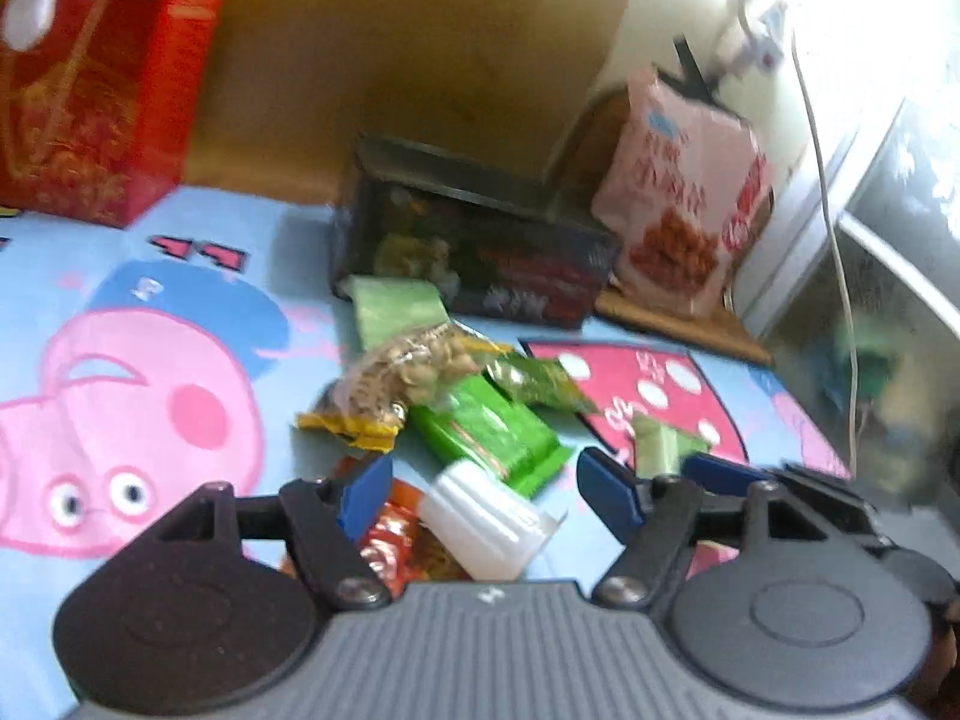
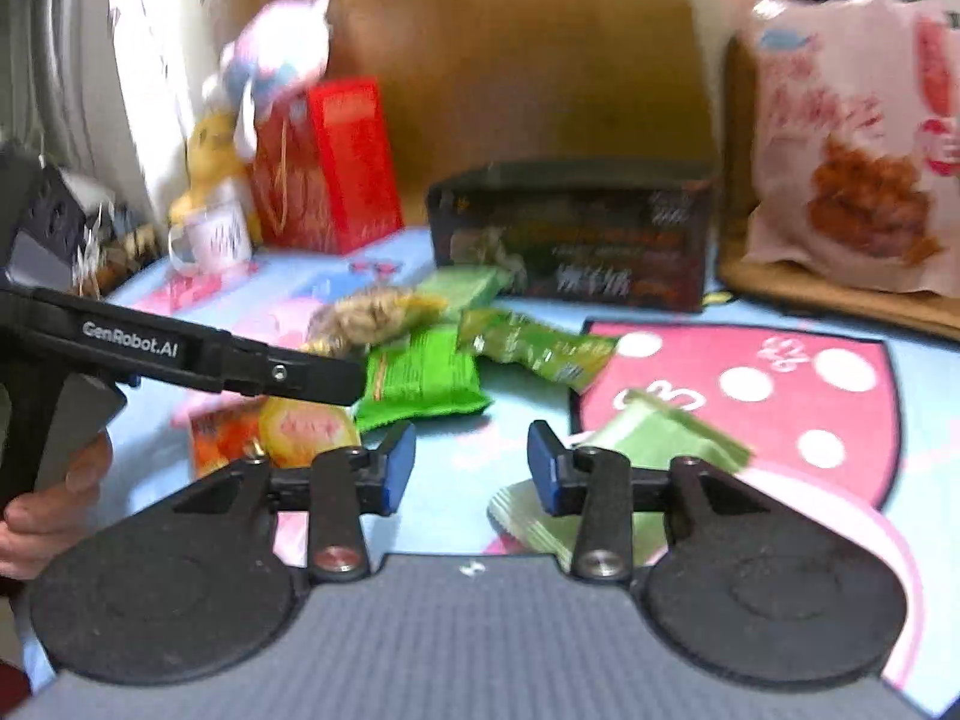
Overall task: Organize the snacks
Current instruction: 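Move the left gripper back to the snack pile, then grasp the pink candy stick box with the left gripper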
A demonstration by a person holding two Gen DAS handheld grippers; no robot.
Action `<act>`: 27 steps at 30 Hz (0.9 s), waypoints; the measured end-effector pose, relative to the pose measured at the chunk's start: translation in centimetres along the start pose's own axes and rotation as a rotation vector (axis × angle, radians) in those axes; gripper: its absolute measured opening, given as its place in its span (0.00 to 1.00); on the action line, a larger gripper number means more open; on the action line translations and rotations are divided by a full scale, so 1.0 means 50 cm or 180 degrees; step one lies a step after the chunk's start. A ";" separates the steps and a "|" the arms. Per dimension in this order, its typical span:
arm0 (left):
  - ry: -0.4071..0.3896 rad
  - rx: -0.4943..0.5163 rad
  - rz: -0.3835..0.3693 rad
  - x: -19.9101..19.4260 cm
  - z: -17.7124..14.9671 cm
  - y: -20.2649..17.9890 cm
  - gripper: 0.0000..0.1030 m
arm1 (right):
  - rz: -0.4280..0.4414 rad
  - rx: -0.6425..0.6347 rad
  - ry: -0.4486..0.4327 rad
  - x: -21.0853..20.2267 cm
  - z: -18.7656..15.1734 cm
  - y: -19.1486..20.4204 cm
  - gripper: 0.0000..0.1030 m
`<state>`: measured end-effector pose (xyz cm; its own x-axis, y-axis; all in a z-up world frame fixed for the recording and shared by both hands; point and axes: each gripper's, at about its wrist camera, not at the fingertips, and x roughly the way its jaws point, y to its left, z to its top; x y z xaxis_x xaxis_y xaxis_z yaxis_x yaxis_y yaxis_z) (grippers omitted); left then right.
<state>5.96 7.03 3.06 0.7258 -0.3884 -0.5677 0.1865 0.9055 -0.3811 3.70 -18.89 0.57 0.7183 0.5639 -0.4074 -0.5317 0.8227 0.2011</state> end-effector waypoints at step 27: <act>-0.0430 0.0189 -0.0315 -0.160 -0.141 0.007 0.67 | 0.0178 0.0432 -0.0126 -0.076 -0.094 0.026 0.53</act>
<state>-4.48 9.24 2.33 0.7836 -0.4534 -0.4247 0.2974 0.8740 -0.3843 -1.84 -20.32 -1.82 0.7079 0.6092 -0.3573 -0.5076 0.7907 0.3423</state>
